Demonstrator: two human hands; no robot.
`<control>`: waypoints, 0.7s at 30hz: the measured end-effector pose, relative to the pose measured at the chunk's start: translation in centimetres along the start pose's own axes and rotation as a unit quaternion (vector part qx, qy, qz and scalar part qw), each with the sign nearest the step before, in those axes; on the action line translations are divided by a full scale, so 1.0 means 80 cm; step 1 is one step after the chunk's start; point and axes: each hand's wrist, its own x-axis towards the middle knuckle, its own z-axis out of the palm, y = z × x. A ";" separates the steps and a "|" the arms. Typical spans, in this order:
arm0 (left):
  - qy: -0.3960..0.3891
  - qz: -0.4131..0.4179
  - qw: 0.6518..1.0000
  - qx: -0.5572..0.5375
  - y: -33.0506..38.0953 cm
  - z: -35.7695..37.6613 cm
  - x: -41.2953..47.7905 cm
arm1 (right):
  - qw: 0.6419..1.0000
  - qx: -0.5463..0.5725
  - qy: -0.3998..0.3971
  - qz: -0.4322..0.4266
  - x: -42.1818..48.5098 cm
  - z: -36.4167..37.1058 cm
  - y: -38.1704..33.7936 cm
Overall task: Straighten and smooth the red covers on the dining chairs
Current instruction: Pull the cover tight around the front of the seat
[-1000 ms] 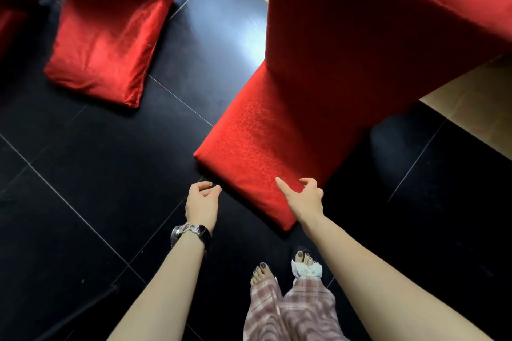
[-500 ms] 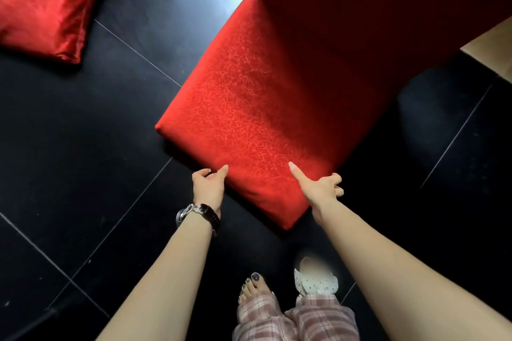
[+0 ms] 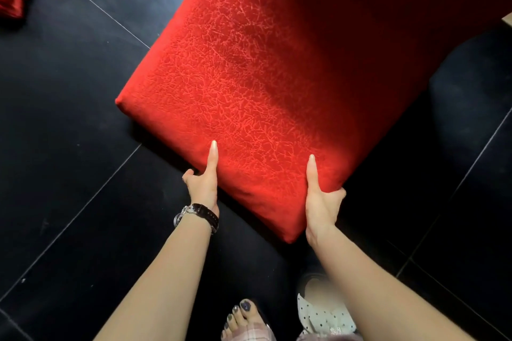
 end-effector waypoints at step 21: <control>-0.026 0.032 0.991 -0.124 0.000 0.017 0.054 | 0.986 0.080 0.055 -0.136 0.027 0.017 0.033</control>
